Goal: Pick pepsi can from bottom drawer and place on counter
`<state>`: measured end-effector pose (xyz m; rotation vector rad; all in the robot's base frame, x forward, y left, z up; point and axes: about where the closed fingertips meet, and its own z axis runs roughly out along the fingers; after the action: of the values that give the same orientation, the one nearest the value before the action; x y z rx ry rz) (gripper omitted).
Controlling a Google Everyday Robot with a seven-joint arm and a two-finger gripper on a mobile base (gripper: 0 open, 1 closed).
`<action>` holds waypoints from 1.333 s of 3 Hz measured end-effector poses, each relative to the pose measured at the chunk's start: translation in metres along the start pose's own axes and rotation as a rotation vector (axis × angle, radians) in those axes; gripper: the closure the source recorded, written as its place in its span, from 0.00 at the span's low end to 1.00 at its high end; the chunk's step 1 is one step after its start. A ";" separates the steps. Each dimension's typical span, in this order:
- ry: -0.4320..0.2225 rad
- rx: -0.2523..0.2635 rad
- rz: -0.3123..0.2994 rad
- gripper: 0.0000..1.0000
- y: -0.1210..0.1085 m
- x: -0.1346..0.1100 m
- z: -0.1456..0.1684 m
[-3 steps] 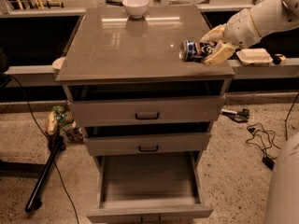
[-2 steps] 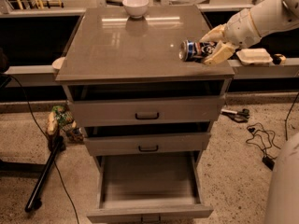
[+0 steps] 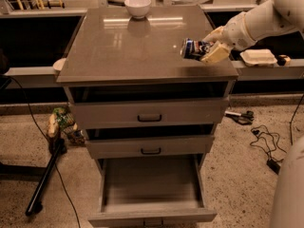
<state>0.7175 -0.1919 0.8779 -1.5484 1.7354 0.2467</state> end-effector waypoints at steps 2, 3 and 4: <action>0.158 0.145 0.168 1.00 -0.033 0.013 0.014; 0.182 0.179 0.246 1.00 -0.042 0.019 0.021; 0.188 0.198 0.290 1.00 -0.048 0.024 0.026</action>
Offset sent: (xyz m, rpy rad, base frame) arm 0.0503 -0.0191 -0.0045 -0.0855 0.0507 -0.4153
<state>0.7732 -0.2058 0.8616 -1.2080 2.0664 0.0706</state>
